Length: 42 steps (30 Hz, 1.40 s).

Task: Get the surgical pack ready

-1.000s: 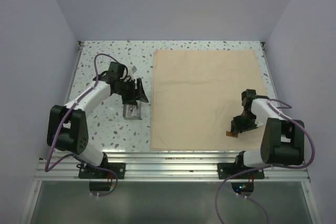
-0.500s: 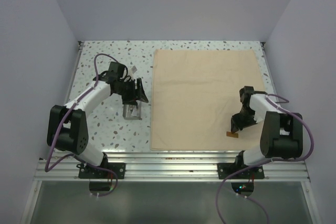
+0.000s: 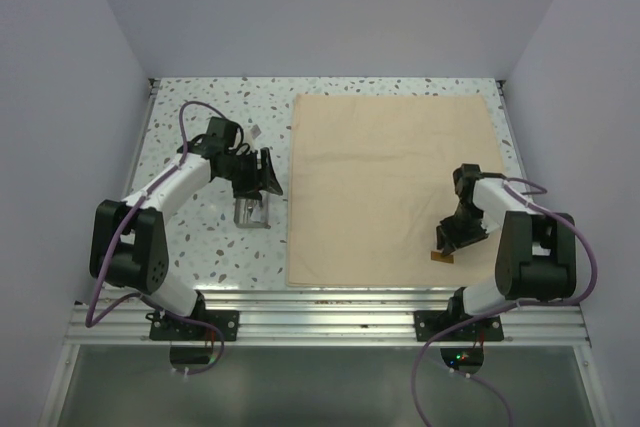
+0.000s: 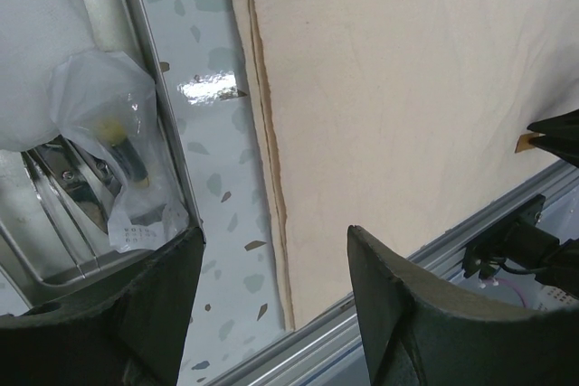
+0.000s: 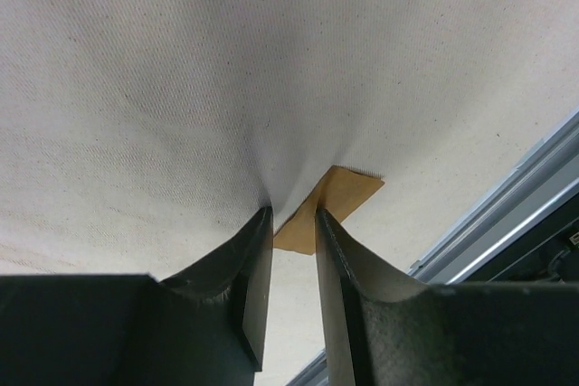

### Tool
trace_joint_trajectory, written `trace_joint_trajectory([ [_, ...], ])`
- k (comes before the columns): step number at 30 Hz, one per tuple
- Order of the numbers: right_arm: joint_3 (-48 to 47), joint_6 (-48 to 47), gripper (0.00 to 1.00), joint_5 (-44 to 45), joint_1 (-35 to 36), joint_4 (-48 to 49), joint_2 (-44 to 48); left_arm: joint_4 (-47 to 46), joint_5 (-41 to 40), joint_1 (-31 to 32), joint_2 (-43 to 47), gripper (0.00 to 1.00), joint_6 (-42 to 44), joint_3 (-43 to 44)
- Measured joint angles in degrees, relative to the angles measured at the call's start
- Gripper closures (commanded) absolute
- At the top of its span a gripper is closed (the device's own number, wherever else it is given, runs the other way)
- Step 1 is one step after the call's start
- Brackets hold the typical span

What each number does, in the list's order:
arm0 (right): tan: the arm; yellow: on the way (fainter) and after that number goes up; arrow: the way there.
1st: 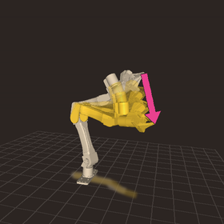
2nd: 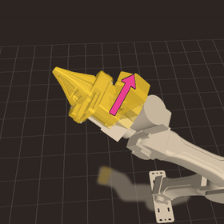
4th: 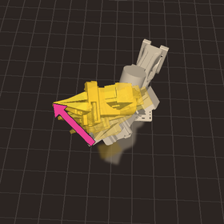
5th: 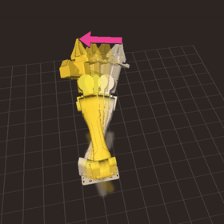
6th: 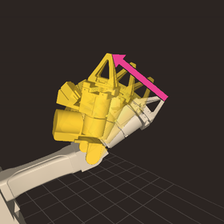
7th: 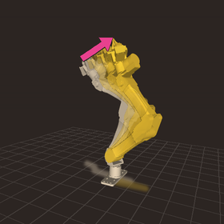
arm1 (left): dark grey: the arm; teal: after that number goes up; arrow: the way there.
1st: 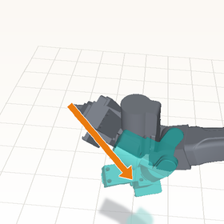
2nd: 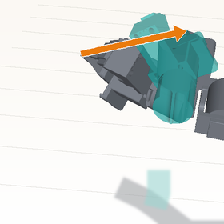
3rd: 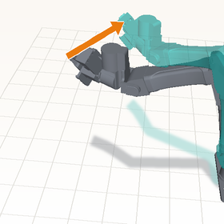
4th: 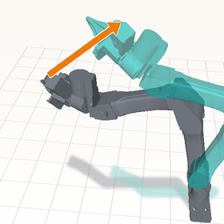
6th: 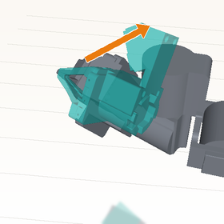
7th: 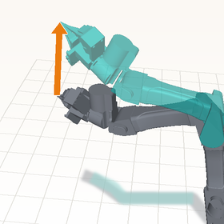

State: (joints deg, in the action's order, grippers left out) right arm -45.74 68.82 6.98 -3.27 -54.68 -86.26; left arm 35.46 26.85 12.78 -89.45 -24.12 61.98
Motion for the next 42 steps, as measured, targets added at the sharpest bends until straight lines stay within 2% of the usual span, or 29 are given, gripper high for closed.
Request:
trace_joint_trajectory([
  [7, 0.24, -0.02, 0.76, -0.02, 0.37, 0.09, 0.15, 0.07, 0.0, 0.0, -0.09, 0.32, 0.81, 0.33],
  [17, 0.39, -1.18, 0.99, -0.44, 0.68, 1.03, 0.02, 0.07, 0.0, 0.0, -0.13, 0.32, 0.96, 0.33],
  [22, -2.86, -3.5, 1.0, 0.22, 2.64, 0.35, -1.44, 0.04, 0.0, 0.0, -0.13, 0.32, 0.94, 0.33],
  [35, -21.05, -12.2, 1.0, 2.75, 16.17, -0.35, -4.57, -0.33, 2.08, 0.0, -0.13, 0.31, 0.76, 0.33],
  [40, -22.36, -12.04, 0.52, 3.13, 17.68, -1.64, -5.07, -0.68, 3.13, 0.0, -0.13, 0.3, 0.7, 0.33],
  [42, -19.69, -11.13, 0.49, 3.04, 17.16, -1.55, -4.44, -0.74, 3.39, 0.0, -0.13, 0.31, 0.66, 0.33],
])
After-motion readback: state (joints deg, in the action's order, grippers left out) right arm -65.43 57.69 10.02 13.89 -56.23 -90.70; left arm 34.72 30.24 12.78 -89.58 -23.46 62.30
